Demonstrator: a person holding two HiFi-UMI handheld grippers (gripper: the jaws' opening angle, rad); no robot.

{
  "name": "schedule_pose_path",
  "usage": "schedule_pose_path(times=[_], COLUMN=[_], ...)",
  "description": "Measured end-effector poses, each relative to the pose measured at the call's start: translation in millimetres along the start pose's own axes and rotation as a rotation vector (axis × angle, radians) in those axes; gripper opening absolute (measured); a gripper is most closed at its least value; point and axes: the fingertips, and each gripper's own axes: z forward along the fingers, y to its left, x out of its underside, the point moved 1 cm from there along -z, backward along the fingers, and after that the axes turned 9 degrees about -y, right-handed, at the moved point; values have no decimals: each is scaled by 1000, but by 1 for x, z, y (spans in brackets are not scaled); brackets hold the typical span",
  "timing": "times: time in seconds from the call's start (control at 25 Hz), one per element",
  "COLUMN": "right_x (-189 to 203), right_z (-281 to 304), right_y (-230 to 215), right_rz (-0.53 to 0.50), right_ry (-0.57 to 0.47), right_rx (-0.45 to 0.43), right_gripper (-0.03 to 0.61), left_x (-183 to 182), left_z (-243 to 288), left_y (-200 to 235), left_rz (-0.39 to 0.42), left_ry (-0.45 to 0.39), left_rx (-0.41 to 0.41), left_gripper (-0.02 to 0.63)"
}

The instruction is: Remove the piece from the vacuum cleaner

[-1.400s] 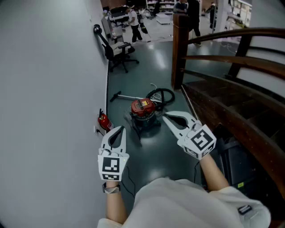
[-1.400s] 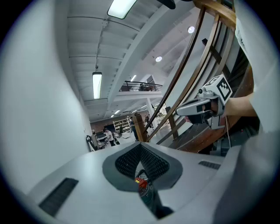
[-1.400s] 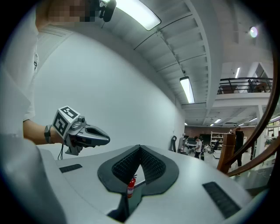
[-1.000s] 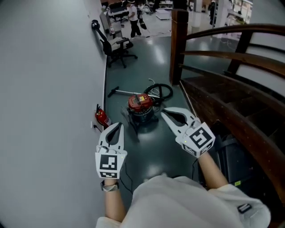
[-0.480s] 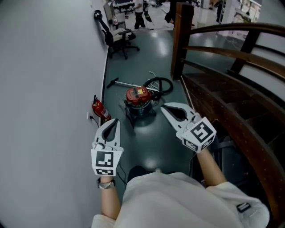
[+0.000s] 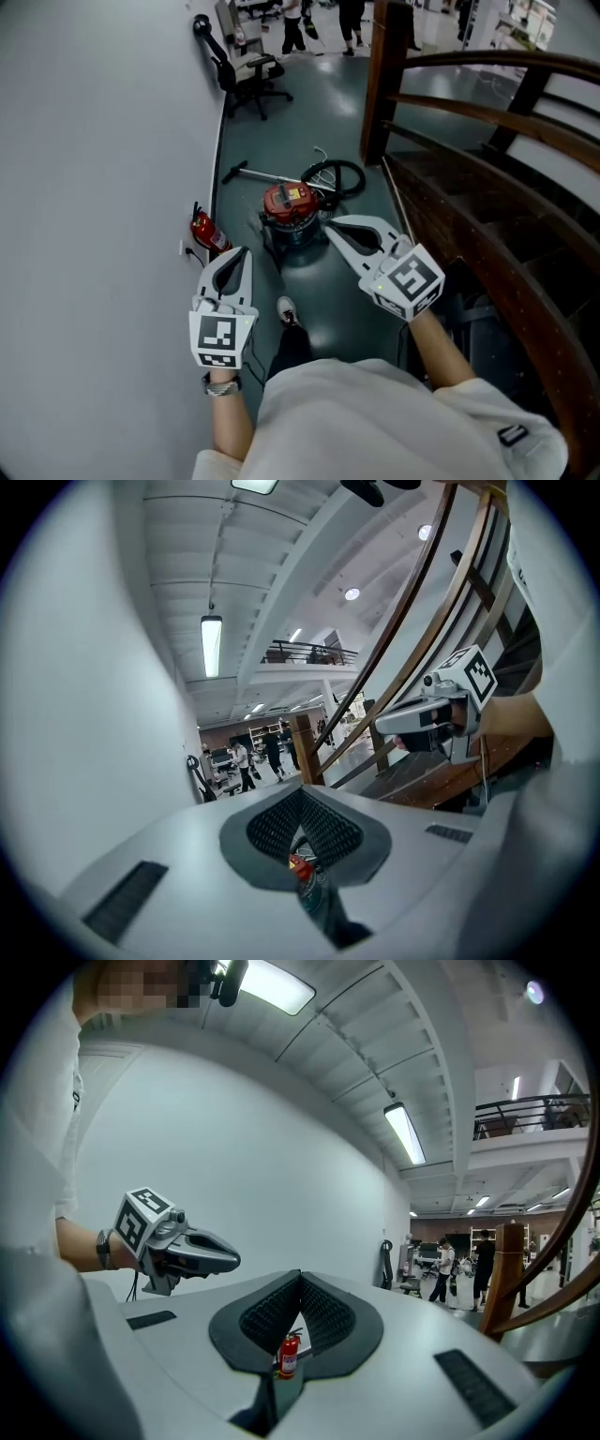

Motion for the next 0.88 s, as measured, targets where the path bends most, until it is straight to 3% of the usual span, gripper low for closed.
schedule_pose_path(times=[0.6,0.88], right_x=[20,39], right_z=[112,151], right_y=[-82,-110], right_rz=[-58,3], right_ry=[15,61], right_rx=[65,94], right_gripper=[28,29], left_x=[39,61], left_z=[99,132], left_y=[108,143], left_rz=[-28,-57], left_ry=[4,30], left_rx=[47,58], left_gripper=[-2,-2])
